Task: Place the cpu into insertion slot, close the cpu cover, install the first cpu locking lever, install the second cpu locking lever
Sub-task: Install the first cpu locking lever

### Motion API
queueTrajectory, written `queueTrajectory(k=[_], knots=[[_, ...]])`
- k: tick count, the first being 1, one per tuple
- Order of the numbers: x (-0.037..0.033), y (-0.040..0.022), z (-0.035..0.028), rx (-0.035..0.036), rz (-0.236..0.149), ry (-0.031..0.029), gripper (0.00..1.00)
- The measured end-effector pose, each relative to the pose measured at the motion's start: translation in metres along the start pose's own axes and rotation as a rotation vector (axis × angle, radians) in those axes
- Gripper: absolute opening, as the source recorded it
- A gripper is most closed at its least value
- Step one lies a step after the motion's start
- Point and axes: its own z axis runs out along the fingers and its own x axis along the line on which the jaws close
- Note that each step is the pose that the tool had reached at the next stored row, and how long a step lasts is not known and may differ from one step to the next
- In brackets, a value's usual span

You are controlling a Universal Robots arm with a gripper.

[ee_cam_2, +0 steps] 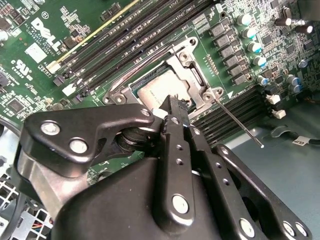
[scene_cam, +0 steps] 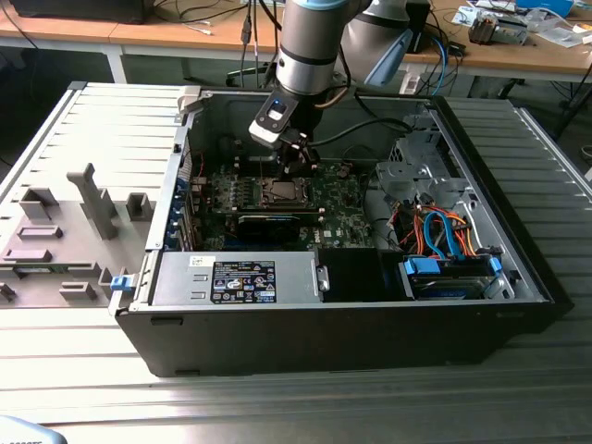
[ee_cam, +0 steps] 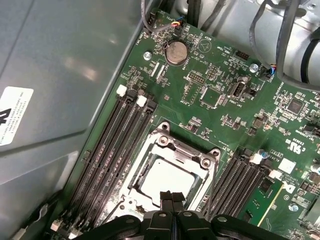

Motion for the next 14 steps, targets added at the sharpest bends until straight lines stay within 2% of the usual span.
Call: queueTrajectory(k=[14], knots=[[0.0, 0.0, 0.0, 0.0028, -0.061, -0.0045, 0.11]])
